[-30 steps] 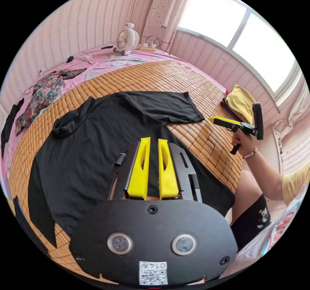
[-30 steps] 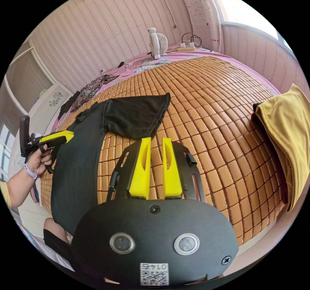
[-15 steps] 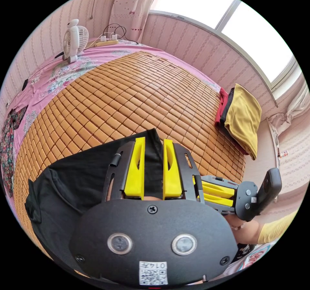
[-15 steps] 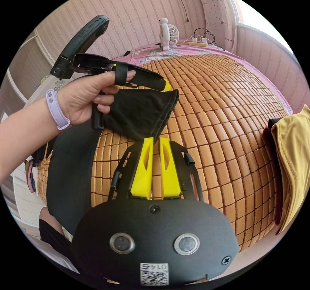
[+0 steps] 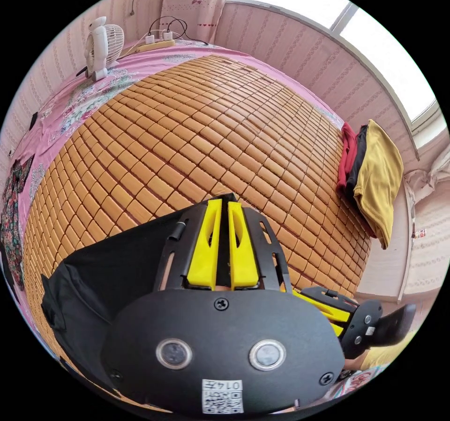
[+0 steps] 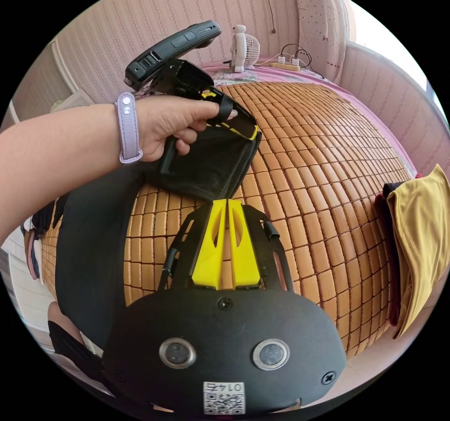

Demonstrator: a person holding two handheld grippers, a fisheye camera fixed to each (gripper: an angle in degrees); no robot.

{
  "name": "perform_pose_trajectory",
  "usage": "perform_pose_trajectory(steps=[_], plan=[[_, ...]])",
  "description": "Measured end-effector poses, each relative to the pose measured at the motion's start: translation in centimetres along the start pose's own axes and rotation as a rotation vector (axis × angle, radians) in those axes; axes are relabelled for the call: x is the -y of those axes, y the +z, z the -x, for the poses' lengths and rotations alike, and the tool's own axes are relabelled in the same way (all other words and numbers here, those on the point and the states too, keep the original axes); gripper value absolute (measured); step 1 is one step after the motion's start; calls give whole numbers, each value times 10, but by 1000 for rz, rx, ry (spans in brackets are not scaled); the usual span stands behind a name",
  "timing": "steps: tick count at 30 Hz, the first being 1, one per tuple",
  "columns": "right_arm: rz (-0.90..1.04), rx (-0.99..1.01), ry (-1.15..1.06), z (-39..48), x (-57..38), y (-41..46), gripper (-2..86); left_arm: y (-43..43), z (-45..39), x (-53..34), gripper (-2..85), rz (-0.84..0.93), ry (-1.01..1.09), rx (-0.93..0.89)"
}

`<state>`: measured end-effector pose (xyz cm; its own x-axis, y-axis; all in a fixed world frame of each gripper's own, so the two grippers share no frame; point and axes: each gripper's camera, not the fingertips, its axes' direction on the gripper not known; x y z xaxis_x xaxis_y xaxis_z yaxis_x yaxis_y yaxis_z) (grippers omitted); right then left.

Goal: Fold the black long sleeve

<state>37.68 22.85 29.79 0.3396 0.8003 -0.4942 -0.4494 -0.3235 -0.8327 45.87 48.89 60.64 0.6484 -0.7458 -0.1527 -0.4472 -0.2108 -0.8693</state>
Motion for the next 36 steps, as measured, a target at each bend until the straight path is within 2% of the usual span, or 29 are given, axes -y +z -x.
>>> perform_pose_trajectory(steps=[2,5,8,10,12,16,21,24,27,31,36], plan=[[-1,-16,-8,3,-7,10,11,-20,13,-4,20,-20,-34,-73],[-1,-16,-11,3,-19,28,30,-81,37,-28,25,-166,-107,-150],[-14,-1,-1,-1,-39,42,63,-146,47,-82,29,-233,-79,-195],[-97,11,-14,-4,-61,43,88,-184,50,-133,28,-238,-57,-189],[-134,-46,-30,-2,-80,43,107,-224,55,-220,27,-234,-77,-149],[-267,-126,-64,15,-137,24,86,-263,60,-365,26,-152,-217,-48],[-180,-153,-181,69,-232,19,61,-308,34,-558,50,-136,-454,139],[-150,-265,-316,117,-299,25,61,-313,19,-622,67,-100,-536,132],[-198,-225,-366,148,-349,24,61,-329,7,-659,77,-174,-610,147],[-161,-55,-436,182,-386,30,62,-358,0,-678,76,-267,-627,192],[-95,60,-587,225,-420,58,66,-414,10,-707,72,-458,-679,249]])
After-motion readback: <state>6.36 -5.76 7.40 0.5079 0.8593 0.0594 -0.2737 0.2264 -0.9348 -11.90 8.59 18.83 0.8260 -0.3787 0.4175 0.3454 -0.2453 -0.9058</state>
